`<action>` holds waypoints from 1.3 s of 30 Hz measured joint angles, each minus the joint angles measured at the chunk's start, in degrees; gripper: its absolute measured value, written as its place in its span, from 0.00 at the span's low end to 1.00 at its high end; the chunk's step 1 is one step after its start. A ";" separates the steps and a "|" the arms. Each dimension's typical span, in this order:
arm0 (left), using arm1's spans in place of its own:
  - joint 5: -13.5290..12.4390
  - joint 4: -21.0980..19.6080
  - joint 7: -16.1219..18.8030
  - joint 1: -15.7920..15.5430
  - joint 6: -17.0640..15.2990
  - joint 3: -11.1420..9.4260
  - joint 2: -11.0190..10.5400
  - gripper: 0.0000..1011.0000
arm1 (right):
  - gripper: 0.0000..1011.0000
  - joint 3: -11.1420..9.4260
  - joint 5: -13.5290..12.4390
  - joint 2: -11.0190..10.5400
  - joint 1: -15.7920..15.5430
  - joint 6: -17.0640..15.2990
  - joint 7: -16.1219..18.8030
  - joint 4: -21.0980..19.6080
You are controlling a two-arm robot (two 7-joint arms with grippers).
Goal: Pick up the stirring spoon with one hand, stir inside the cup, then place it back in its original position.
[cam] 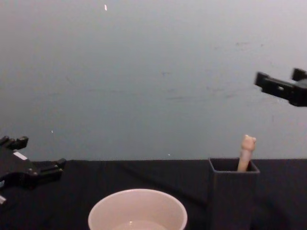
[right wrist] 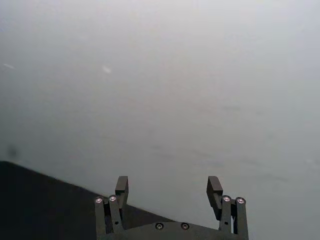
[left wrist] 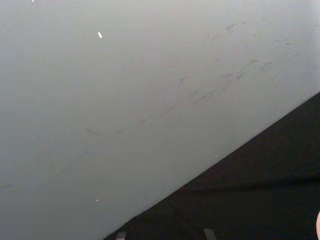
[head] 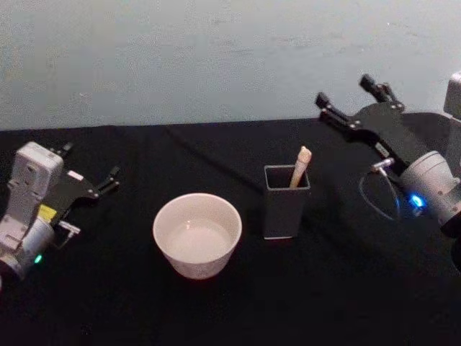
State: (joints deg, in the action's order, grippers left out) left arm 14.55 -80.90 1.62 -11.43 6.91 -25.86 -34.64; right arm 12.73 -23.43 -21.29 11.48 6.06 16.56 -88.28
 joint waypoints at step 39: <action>0.00 0.00 0.00 0.00 0.00 0.00 0.00 0.99 | 0.99 1.08 10.34 1.37 -0.05 -5.06 -4.38 10.50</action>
State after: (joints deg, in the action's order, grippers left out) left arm 14.55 -80.90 1.62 -11.43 6.90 -25.86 -34.64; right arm 13.81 -13.09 -19.92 11.43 1.00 12.19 -77.78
